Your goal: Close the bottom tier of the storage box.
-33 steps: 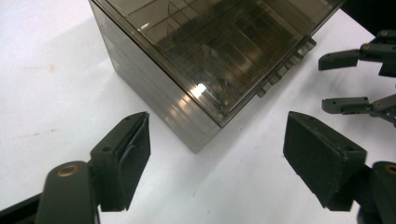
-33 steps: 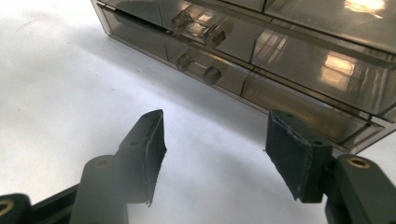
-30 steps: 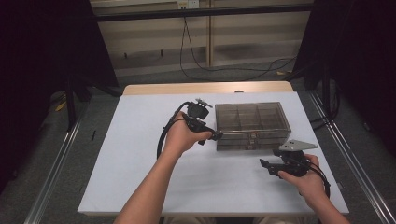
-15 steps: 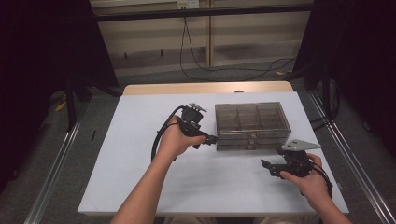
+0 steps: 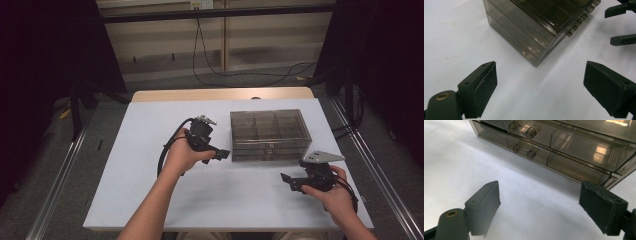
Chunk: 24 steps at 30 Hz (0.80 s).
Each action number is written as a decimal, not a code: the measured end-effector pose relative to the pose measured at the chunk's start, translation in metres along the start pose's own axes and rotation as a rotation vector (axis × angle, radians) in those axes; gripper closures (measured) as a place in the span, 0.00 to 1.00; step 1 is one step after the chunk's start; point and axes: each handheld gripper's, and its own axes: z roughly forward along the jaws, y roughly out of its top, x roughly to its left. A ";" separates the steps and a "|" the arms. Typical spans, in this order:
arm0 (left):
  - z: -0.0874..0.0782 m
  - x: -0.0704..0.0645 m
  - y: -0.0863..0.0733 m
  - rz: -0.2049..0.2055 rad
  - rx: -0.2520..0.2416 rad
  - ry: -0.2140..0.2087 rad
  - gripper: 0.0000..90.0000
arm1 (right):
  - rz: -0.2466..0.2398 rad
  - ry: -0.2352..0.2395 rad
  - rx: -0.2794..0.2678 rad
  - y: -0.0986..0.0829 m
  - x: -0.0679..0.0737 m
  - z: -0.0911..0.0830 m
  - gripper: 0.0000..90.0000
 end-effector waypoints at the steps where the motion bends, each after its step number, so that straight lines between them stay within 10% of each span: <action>1: 0.000 0.000 -0.001 0.003 0.002 0.001 0.13 | 0.004 -0.001 0.002 0.000 0.000 0.000 0.17; 24: 0.001 0.009 -0.032 0.014 0.008 0.016 0.12 | 0.002 -0.012 0.015 -0.009 -0.004 -0.008 0.15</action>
